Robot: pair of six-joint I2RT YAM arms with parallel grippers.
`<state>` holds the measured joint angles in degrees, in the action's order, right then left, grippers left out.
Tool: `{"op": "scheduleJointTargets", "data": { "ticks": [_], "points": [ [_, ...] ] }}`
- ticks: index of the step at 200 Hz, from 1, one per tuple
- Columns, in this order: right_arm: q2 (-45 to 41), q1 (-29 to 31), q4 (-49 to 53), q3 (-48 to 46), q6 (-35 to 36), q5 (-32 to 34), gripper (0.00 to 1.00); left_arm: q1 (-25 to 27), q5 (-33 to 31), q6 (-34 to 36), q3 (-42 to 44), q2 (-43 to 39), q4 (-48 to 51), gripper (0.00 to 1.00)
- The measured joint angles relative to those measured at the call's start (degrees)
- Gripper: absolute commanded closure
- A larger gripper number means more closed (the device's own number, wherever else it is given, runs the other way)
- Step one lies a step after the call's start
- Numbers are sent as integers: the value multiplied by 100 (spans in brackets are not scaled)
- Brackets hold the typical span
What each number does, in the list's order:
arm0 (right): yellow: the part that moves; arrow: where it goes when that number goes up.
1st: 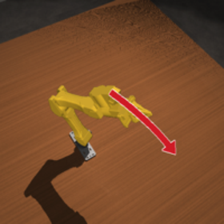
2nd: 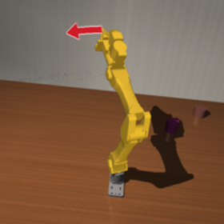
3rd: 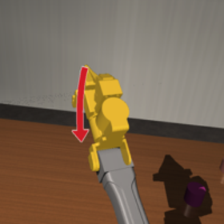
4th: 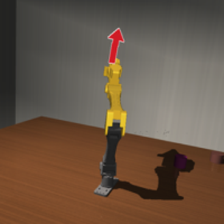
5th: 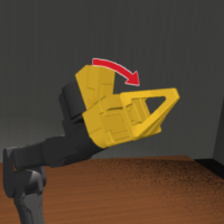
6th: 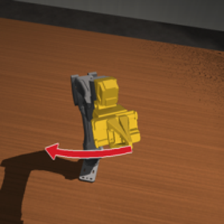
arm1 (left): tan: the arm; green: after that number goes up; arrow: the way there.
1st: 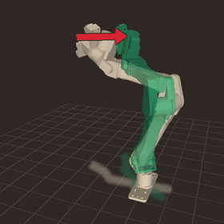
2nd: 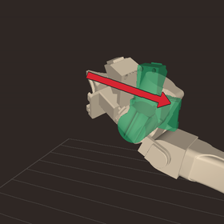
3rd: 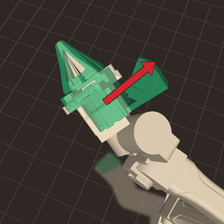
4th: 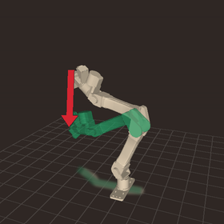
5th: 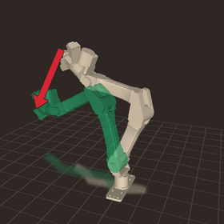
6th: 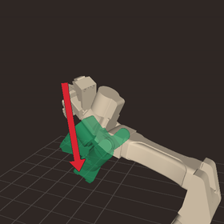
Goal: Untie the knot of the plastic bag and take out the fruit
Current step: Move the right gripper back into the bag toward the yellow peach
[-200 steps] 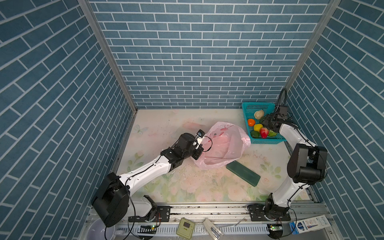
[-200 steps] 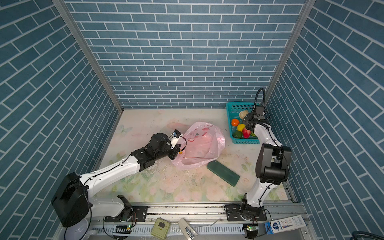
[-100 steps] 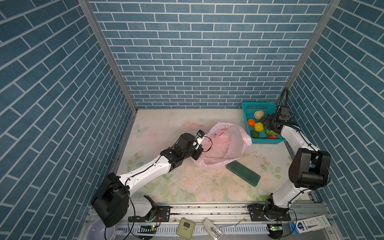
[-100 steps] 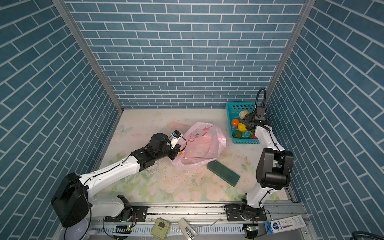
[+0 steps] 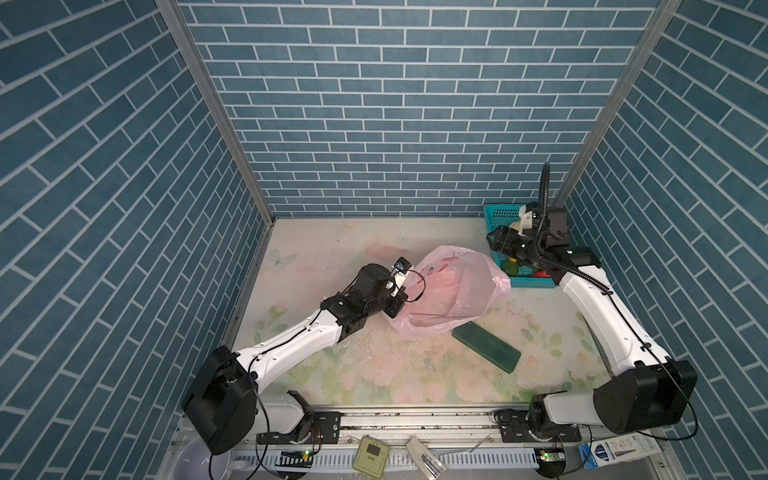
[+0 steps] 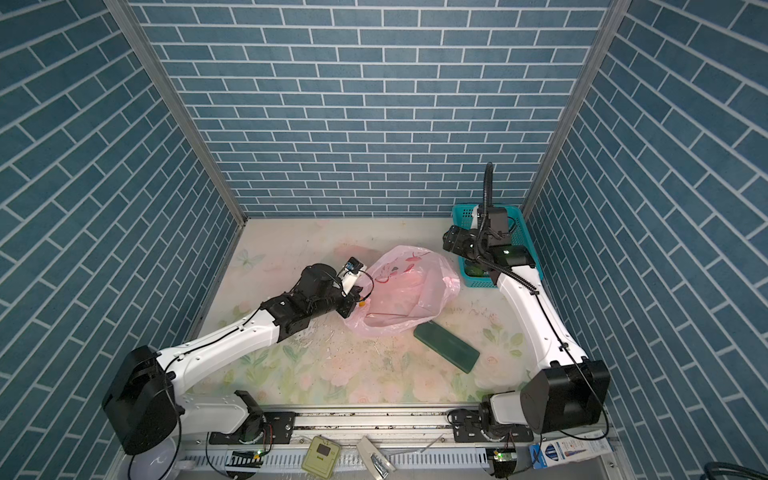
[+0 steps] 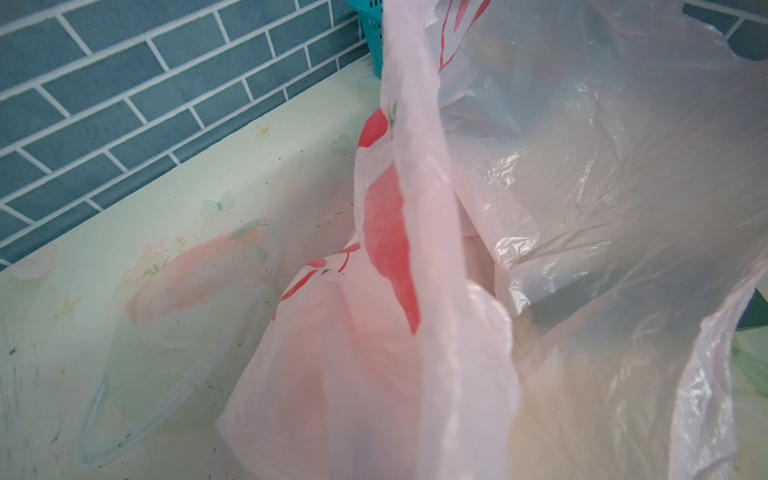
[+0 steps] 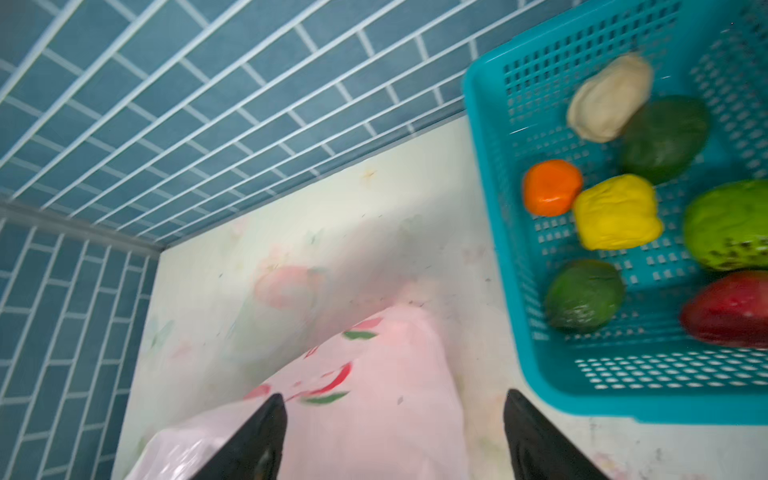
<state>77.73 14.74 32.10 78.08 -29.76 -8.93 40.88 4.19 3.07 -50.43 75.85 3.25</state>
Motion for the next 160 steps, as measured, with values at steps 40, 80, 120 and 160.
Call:
{"op": "scheduleJointTargets", "data": {
  "ticks": [40, 80, 120, 160],
  "points": [
    [-136, 1123, 369, 503, -52, -118, 19, 0, 28, 57, -44, 0, 61, 100],
    [-116, 2065, 520, 780, -127, -83, 20, 0, 92, 68, -76, 0, 92, 100],
    [31, 2557, 243, 428, -136, -28, 21, 0, 120, 85, -107, 0, 153, 100],
    [264, 2852, -374, -730, -129, 166, 22, 0, 101, 103, -122, -35, 280, 100]
  ]
}}
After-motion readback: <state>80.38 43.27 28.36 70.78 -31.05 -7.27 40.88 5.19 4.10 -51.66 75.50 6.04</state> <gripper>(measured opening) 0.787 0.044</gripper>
